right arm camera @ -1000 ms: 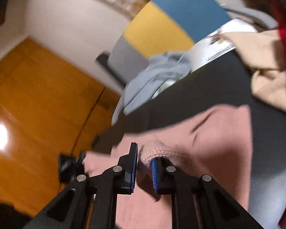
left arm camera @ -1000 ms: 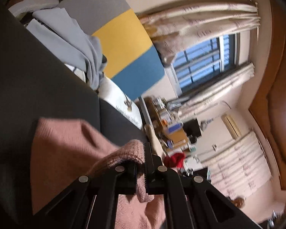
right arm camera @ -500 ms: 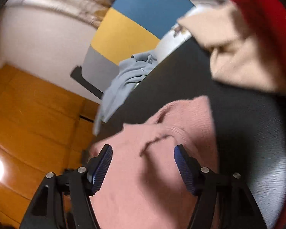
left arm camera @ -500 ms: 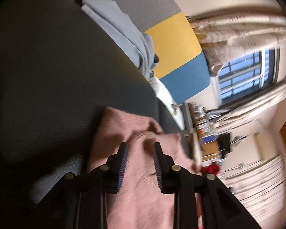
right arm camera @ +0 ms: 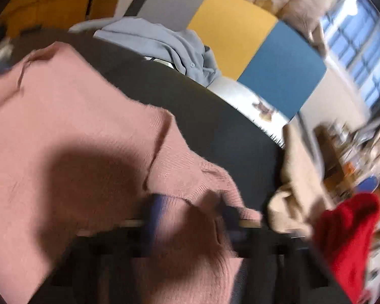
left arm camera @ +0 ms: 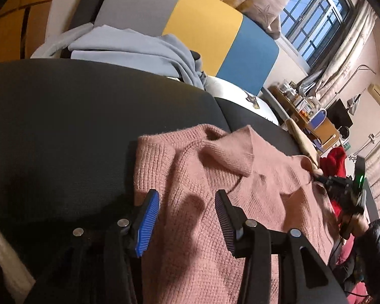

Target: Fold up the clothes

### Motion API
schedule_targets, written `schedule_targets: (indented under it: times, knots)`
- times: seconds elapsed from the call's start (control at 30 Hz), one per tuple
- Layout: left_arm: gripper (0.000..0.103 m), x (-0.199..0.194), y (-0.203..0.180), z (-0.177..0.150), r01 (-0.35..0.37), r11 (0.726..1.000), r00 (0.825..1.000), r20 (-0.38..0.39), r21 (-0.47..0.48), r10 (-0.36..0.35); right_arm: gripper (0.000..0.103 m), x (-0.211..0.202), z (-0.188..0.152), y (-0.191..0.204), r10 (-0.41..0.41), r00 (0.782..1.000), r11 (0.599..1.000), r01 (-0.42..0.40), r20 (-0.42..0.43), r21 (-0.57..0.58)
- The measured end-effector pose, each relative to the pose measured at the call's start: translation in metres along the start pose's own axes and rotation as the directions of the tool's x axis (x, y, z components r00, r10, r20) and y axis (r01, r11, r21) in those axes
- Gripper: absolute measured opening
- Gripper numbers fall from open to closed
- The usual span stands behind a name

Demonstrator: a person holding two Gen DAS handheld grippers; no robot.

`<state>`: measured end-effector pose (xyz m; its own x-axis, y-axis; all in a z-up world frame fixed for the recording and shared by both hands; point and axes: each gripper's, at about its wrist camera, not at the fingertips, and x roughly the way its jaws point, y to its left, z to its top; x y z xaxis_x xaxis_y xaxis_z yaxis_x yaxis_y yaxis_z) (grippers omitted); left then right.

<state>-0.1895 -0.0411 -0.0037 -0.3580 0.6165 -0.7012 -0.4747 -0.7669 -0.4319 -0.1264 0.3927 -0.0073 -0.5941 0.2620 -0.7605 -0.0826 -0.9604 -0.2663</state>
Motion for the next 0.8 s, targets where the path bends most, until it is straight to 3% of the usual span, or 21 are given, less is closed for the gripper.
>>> schedule_targets:
  times: [0.07, 0.13, 0.2, 0.27, 0.4, 0.47, 0.53, 0.57, 0.63, 0.73, 0.77, 0.8]
  knots:
    - [0.046, 0.000, 0.004, 0.002, -0.007, 1.000, 1.000, -0.001, -0.011, 0.007, 0.001, 0.004, -0.001, -0.034, 0.010, 0.999, 0.983, -0.016, 0.035, 0.182]
    - [0.046, -0.004, 0.008, 0.005, 0.008, 1.000, 1.000, 0.012, -0.028, -0.007, 0.002, 0.014, -0.003, -0.068, 0.033, 0.999, 0.932, -0.045, 0.041, 0.360]
    - [0.046, -0.010, 0.008, 0.007, 0.017, 1.000, 0.999, 0.035, -0.012, -0.017, 0.008, 0.028, -0.013, -0.092, 0.062, 0.997, 0.880, -0.071, 0.034, 0.470]
    - [0.047, -0.014, -0.001, 0.011, 0.019, 0.999, 0.998, 0.054, 0.045, -0.022, 0.022, 0.039, -0.022, -0.102, 0.095, 0.995, 0.843, -0.096, 0.028, 0.529]
    - [0.049, -0.006, -0.027, 0.020, -0.060, 0.973, 0.998, 0.046, 0.225, 0.051, 0.030, 0.021, -0.036, -0.101, 0.076, 0.993, 0.824, -0.112, 0.088, 0.555]
    - [0.049, 0.006, -0.039, 0.028, -0.145, 0.934, 0.989, 0.046, 0.326, 0.137, 0.046, 0.004, -0.039, -0.093, 0.068, 0.990, 0.843, -0.125, 0.127, 0.523]
    - [0.051, 0.019, -0.048, 0.033, -0.135, 0.909, 0.990, 0.018, 0.393, 0.140, 0.059, -0.011, -0.039, -0.079, 0.079, 0.983, 0.864, -0.150, 0.164, 0.480]
    - [0.053, 0.030, -0.055, 0.036, -0.108, 0.893, 0.991, -0.021, 0.437, 0.130, 0.063, -0.014, -0.037, -0.071, 0.088, 0.981, 0.875, -0.160, 0.174, 0.458]
    - [0.052, 0.050, -0.060, 0.039, -0.119, 0.866, 0.983, -0.068, 0.485, 0.173, 0.065, -0.018, -0.032, -0.054, 0.106, 0.976, 0.893, -0.177, 0.188, 0.413]
    - [0.050, 0.067, -0.040, 0.055, -0.118, 0.932, 0.982, -0.102, 0.343, 0.162, 0.070, -0.016, -0.034, -0.032, 0.128, 0.973, 0.907, -0.194, 0.194, 0.375]
    - [0.050, 0.066, -0.019, 0.061, -0.106, 0.976, 0.988, -0.087, 0.192, 0.125, 0.071, -0.014, -0.036, -0.026, 0.133, 0.972, 0.908, -0.198, 0.193, 0.369]
    - [0.050, 0.059, -0.001, 0.061, -0.079, 0.995, 0.995, -0.062, 0.068, 0.083, 0.071, -0.009, -0.038, -0.023, 0.138, 0.972, 0.905, -0.201, 0.189, 0.374]
